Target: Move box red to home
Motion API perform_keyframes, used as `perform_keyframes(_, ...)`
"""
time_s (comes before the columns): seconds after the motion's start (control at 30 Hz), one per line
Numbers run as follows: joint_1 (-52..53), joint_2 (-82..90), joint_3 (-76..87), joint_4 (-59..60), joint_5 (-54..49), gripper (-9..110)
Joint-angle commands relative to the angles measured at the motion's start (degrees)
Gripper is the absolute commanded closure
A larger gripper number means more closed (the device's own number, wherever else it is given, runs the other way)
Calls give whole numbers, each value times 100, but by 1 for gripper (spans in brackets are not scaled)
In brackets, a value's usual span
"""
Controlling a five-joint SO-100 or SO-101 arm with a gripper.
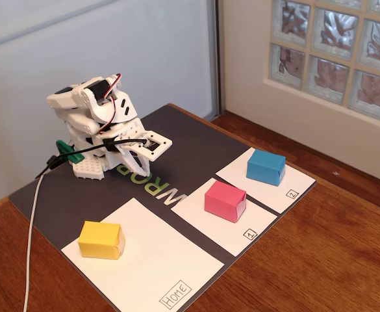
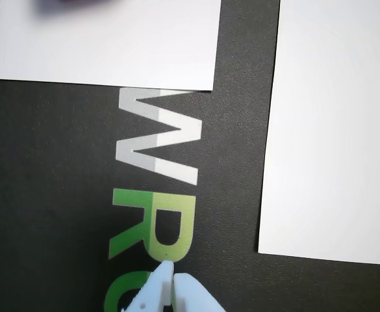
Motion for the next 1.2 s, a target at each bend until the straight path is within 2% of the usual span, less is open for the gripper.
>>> perform_keyframes(0.0,44,299,387,26,-35,102)
perform_keyframes(1.17,114,246,387,-18,-185,102)
